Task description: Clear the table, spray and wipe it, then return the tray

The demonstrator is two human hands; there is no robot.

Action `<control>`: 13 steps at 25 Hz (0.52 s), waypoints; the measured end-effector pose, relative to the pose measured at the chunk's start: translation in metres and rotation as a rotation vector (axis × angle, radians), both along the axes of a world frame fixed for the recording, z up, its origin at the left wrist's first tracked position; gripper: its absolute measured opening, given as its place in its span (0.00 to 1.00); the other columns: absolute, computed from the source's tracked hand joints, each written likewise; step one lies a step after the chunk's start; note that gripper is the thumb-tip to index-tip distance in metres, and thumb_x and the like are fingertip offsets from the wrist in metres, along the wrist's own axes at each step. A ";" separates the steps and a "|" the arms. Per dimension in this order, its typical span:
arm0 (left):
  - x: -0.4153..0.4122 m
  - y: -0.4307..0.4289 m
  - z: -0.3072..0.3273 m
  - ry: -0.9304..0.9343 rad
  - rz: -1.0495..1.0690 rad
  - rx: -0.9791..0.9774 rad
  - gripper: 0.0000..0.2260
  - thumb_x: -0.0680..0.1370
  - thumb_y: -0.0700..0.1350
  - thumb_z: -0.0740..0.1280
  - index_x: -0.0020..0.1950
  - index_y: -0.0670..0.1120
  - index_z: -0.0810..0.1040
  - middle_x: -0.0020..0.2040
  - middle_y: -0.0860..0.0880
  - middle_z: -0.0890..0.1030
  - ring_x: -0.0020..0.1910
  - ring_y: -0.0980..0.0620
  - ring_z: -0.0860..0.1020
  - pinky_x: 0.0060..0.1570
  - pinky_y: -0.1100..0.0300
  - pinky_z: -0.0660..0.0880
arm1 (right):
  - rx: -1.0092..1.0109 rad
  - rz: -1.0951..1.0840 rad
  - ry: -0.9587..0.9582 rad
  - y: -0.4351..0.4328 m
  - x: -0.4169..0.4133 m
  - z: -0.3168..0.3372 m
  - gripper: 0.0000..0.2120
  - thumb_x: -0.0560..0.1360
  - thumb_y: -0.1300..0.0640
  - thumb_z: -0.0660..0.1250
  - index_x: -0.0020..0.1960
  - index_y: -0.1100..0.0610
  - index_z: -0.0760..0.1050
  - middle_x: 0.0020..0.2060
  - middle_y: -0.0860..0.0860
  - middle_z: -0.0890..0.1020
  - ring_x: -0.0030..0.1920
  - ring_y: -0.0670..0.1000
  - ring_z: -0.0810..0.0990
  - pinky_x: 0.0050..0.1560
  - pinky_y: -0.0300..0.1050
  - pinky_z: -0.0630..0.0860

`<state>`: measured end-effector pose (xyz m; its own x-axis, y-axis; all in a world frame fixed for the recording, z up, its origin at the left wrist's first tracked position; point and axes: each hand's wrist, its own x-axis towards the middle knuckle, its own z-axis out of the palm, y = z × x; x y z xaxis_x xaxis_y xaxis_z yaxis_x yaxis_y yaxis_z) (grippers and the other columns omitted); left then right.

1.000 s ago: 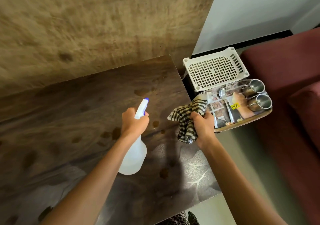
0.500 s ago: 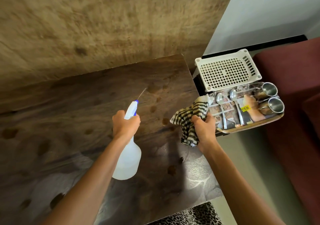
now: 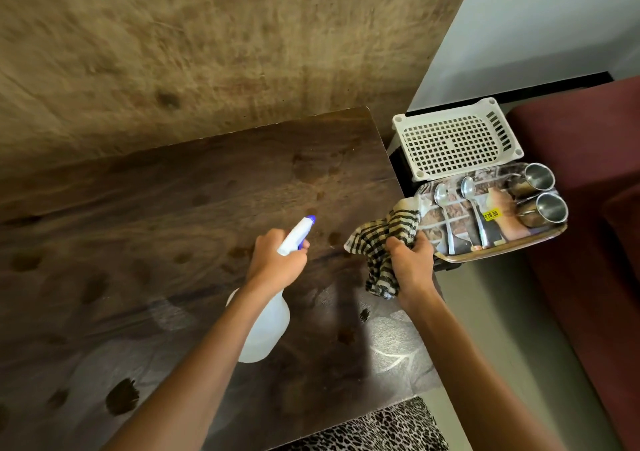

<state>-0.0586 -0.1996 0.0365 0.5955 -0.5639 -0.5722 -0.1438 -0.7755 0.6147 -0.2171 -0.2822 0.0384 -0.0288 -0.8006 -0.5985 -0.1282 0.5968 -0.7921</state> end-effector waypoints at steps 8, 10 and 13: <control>-0.028 -0.003 0.001 -0.078 -0.141 0.041 0.08 0.72 0.39 0.68 0.49 0.39 0.78 0.46 0.42 0.80 0.43 0.45 0.79 0.37 0.55 0.77 | -0.028 -0.077 0.061 0.009 -0.027 -0.006 0.12 0.76 0.67 0.59 0.59 0.59 0.70 0.47 0.57 0.80 0.43 0.52 0.79 0.38 0.43 0.80; -0.027 -0.001 0.003 -0.081 -0.145 0.025 0.05 0.72 0.38 0.67 0.47 0.40 0.79 0.44 0.42 0.80 0.40 0.47 0.79 0.34 0.57 0.76 | -0.037 -0.083 0.084 0.012 -0.031 -0.010 0.15 0.76 0.66 0.58 0.63 0.59 0.68 0.51 0.58 0.79 0.47 0.53 0.80 0.45 0.48 0.80; -0.013 0.004 0.007 -0.057 -0.092 -0.086 0.06 0.72 0.36 0.67 0.40 0.46 0.79 0.39 0.46 0.79 0.37 0.51 0.77 0.31 0.63 0.72 | -0.050 -0.061 0.125 0.016 -0.031 -0.022 0.18 0.77 0.65 0.58 0.66 0.57 0.66 0.55 0.57 0.78 0.54 0.56 0.78 0.56 0.59 0.77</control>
